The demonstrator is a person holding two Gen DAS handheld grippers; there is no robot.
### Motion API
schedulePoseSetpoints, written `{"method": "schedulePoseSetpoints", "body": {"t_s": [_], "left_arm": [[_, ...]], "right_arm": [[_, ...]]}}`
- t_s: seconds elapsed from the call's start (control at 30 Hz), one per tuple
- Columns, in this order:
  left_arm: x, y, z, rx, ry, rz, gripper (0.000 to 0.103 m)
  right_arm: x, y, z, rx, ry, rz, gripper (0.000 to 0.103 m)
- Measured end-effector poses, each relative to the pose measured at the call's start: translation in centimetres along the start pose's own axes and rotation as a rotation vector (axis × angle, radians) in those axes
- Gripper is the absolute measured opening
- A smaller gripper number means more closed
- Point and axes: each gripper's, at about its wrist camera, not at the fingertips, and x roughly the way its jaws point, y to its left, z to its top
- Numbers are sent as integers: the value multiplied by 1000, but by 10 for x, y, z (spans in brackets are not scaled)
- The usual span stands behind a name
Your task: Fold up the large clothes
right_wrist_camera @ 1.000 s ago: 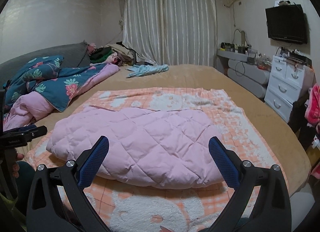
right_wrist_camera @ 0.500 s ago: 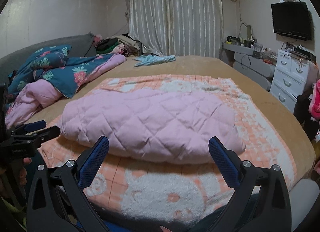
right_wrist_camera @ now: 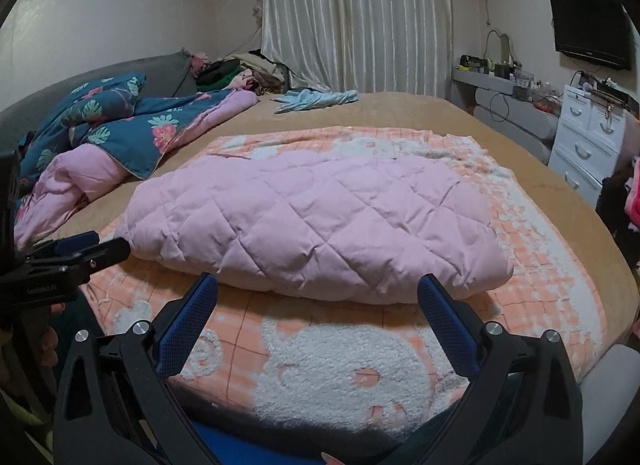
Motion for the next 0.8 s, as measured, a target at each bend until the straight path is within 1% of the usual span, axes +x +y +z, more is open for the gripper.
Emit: {"method": "schedulePoseSetpoints", "body": {"t_s": [0.1, 0.27, 0.8], "left_arm": [[-1, 1, 0, 1, -4, 4, 94], [-1, 1, -1, 2, 0, 10, 94], [-3, 2, -1, 11, 2, 36, 94]], "right_arm": [[0, 1, 0, -1, 2, 4, 99], [-4, 5, 1, -15, -19, 9, 99], [-2, 5, 1, -4, -13, 6, 99]]}}
